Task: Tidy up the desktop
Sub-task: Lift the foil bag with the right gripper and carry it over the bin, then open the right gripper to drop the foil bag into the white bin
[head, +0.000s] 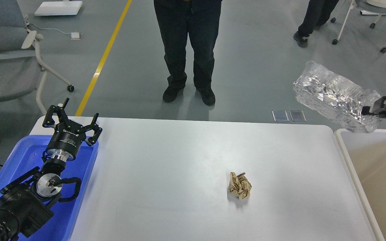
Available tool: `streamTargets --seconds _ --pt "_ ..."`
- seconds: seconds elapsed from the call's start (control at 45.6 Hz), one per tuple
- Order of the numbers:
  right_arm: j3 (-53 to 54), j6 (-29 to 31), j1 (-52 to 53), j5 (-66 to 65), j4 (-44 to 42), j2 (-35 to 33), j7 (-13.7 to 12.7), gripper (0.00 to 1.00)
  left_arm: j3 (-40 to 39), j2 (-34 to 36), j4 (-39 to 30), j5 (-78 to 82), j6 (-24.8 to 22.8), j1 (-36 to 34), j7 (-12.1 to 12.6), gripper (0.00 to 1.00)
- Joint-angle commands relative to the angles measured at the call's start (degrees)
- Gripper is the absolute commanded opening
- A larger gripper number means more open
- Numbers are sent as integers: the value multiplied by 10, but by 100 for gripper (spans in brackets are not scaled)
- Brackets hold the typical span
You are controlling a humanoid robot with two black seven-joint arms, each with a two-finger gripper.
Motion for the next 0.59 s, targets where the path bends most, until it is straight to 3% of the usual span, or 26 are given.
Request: streamTargets --seconds 0.0,0.197,0.438,0.57 --pt "-11 -29 -41 -17 -125 -26 13 0 0 0 0 0 0 0 0 100" --pt "-3 -60 -131 19 -266 3 64 0 0 0 0 0 0 0 0 100" --pt "-3 -75 -262 208 -406 57 81 0 0 0 0 0 0 0 0 100" --pt "-3 -74 -355 377 -488 106 80 0 0 -1 0 0 1 0 -1 100"
